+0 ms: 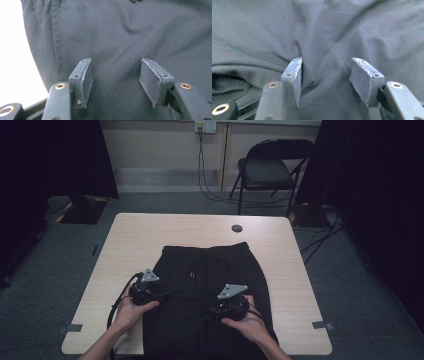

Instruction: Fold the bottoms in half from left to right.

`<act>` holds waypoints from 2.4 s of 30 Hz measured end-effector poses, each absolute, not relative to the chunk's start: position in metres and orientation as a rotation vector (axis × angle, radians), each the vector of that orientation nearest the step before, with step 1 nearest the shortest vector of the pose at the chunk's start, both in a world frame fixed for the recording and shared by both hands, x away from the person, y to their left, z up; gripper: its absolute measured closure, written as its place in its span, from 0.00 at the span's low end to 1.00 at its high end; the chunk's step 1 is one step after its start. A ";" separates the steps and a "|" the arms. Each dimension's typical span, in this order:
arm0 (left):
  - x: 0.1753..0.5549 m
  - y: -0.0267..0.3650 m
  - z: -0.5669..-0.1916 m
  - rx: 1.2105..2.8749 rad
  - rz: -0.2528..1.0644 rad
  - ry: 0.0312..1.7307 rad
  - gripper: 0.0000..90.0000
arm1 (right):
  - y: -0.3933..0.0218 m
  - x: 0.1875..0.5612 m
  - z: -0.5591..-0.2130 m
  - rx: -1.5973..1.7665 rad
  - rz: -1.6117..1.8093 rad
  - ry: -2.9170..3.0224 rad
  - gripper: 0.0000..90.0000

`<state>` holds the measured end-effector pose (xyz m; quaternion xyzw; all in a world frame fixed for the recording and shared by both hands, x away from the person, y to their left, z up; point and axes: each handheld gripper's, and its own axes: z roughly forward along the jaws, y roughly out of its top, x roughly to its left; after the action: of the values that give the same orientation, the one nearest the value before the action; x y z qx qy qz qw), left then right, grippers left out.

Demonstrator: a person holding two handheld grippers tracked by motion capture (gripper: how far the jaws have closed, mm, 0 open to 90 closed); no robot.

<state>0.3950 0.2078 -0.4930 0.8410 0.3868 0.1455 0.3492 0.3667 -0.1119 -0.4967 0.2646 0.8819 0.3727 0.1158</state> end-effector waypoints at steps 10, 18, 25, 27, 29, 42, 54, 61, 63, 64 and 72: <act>0.386 0.180 -0.489 2.233 0.313 0.944 0.42 | -0.149 0.371 -0.496 0.771 1.052 2.533 0.49; 0.396 0.198 -0.480 2.202 0.301 0.952 0.56 | -0.149 0.361 -0.484 0.855 1.030 2.504 0.42; 0.418 0.199 -0.487 2.234 0.355 0.978 0.68 | -0.110 0.337 -0.445 0.784 1.189 2.498 0.49; 0.416 0.197 -0.490 2.223 0.385 0.924 0.68 | -0.085 0.330 -0.448 0.755 1.210 2.553 0.53; 0.418 0.198 -0.491 2.213 0.370 0.921 0.66 | -0.060 0.322 -0.453 0.679 1.217 2.612 0.56; 0.414 0.196 -0.494 2.175 0.386 0.939 0.65 | 0.044 0.304 -0.491 0.498 1.162 2.763 0.36; 0.412 0.194 -0.483 2.216 0.403 0.914 0.54 | 0.038 0.304 -0.494 0.477 1.158 2.698 0.86; 0.408 0.191 -0.480 2.175 0.379 0.907 0.50 | -0.009 0.316 -0.465 0.570 1.213 2.602 1.00; 0.409 0.190 -0.480 2.176 0.380 0.916 0.50 | -0.016 0.317 -0.469 0.614 1.214 2.605 0.98; 0.410 0.190 -0.481 2.177 0.379 0.915 0.51 | -0.015 0.316 -0.471 0.613 1.223 2.614 0.94; 0.412 0.189 -0.490 2.223 0.369 0.941 0.56 | 0.046 0.300 -0.492 0.454 1.214 2.721 0.59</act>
<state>0.4125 0.1890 -0.4904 0.8553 0.3621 0.1420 0.3424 0.2996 0.0455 -0.4922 0.1504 0.9009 0.4021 0.0640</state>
